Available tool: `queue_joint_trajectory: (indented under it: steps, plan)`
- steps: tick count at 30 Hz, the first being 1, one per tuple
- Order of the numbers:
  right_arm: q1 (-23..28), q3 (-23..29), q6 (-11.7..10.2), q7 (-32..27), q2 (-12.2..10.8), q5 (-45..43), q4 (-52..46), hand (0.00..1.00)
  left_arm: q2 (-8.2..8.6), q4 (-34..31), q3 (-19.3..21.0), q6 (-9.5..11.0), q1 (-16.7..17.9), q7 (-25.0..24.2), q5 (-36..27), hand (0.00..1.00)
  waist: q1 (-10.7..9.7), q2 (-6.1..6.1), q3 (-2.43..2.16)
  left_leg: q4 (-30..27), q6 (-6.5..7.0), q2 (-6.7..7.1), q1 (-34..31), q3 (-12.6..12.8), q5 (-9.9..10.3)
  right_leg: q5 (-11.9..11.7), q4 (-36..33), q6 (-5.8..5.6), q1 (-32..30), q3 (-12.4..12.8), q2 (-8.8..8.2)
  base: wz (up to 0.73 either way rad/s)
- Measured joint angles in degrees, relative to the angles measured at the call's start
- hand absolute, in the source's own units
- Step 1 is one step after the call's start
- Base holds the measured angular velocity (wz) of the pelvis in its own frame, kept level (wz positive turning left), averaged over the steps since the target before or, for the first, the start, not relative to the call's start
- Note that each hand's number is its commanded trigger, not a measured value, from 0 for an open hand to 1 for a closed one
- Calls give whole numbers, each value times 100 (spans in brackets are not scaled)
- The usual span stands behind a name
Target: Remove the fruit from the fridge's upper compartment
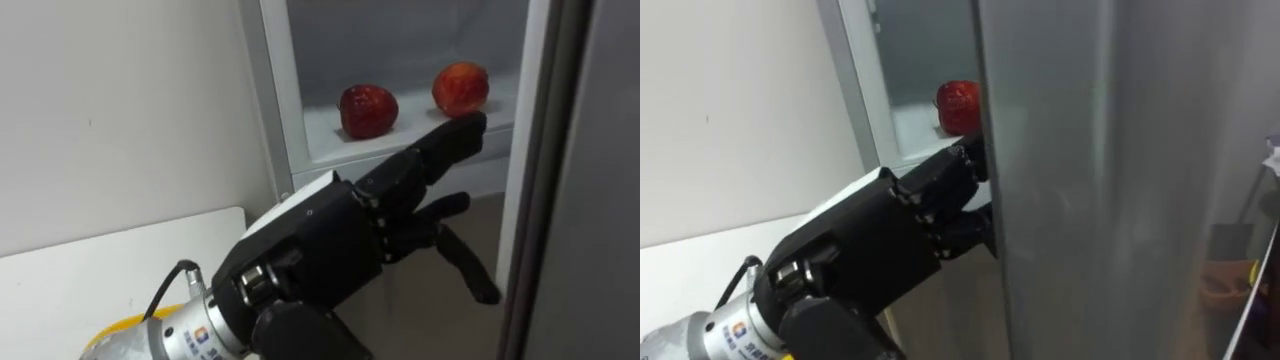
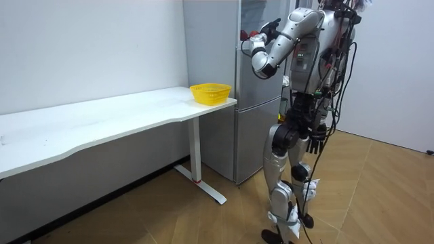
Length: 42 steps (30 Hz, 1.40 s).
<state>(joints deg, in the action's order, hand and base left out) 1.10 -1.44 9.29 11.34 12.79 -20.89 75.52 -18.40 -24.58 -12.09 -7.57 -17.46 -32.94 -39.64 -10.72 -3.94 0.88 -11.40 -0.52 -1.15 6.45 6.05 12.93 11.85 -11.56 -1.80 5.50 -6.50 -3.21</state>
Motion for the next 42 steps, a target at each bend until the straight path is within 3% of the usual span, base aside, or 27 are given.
queue_joint_trajectory:
  steps: [6,12,24,27,30,35,39,42]
  plan:
    - [10,-179,-56,-16,-2,84,-12,0,37,-211,-306,21,-2,135,-4,0,-22,21,-23,3,0,-3,-22,34,0,-5,-12,4,-45,26,6,-2]
    - [-2,-197,-126,-89,-20,93,-14,0,294,-249,-633,35,-79,99,61,0,-22,24,-36,10,0,-12,-18,34,0,-9,-10,10,-50,23,11,0]
    - [-41,-242,-230,-138,-43,272,13,0,910,-178,-1246,52,-621,83,119,0,-420,109,-40,65,-1,-24,114,180,0,-33,89,8,46,187,43,-5]
    - [-39,-248,-206,-213,-78,271,58,0,937,-178,-1373,49,-806,82,174,0,-490,107,-41,64,-1,-22,78,201,0,-35,88,6,-38,237,46,-10]
    - [-55,-389,-173,-248,-75,274,55,0,970,-173,-1559,49,-1019,82,186,0,-497,72,-59,50,-1,-30,11,241,0,-77,95,10,-98,254,51,-8]
    - [-185,-409,-198,-316,-74,397,67,0,1061,-151,-1848,49,-1062,83,164,0,-702,10,-87,49,-1,-38,14,316,0,-80,102,13,-98,272,48,-2]
    - [-272,-419,-224,-378,-67,479,78,0,1147,-101,-2068,49,-1216,85,151,0,-838,-60,-70,57,-1,-36,16,336,0,-81,100,12,-76,306,48,-1]
    - [-287,-502,-223,-427,-67,617,81,0,1317,-6,-2186,38,-1292,91,162,0,-936,-84,-63,59,-1,-34,22,338,0,-81,99,10,-74,324,49,0]
